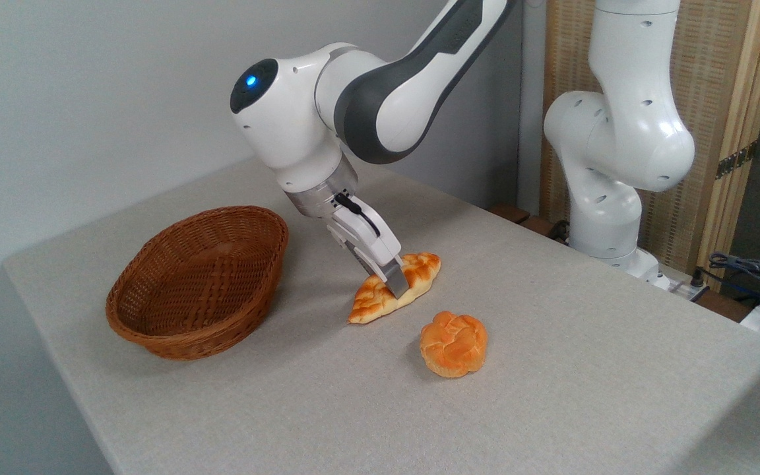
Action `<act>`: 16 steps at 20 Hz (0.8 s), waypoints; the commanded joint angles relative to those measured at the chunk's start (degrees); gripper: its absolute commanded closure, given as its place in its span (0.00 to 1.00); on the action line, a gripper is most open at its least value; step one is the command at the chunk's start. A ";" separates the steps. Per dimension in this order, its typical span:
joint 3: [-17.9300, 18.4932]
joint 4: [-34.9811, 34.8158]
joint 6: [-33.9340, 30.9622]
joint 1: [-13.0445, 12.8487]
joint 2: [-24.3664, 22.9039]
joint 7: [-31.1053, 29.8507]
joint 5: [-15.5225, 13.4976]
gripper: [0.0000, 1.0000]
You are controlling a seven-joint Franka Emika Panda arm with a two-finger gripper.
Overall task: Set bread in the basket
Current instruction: 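Close the gripper on the braided bread roll, then lift the braided roll and carry it over the wicker basket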
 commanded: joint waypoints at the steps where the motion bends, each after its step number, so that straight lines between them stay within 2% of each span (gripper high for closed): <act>1: 0.34 0.31 -0.02 -0.32 -0.62 0.83 -0.39 0.63; 7: 0.07 6.02 -3.53 -0.49 -1.76 0.04 -1.70 0.63; 11: -0.98 13.48 -3.36 -0.49 -1.85 -2.15 -8.11 0.62; 14: -2.64 18.41 -1.96 -0.49 -0.54 -5.48 -11.36 0.62; 16: -4.49 21.49 1.10 -0.40 2.18 -10.74 -12.60 0.62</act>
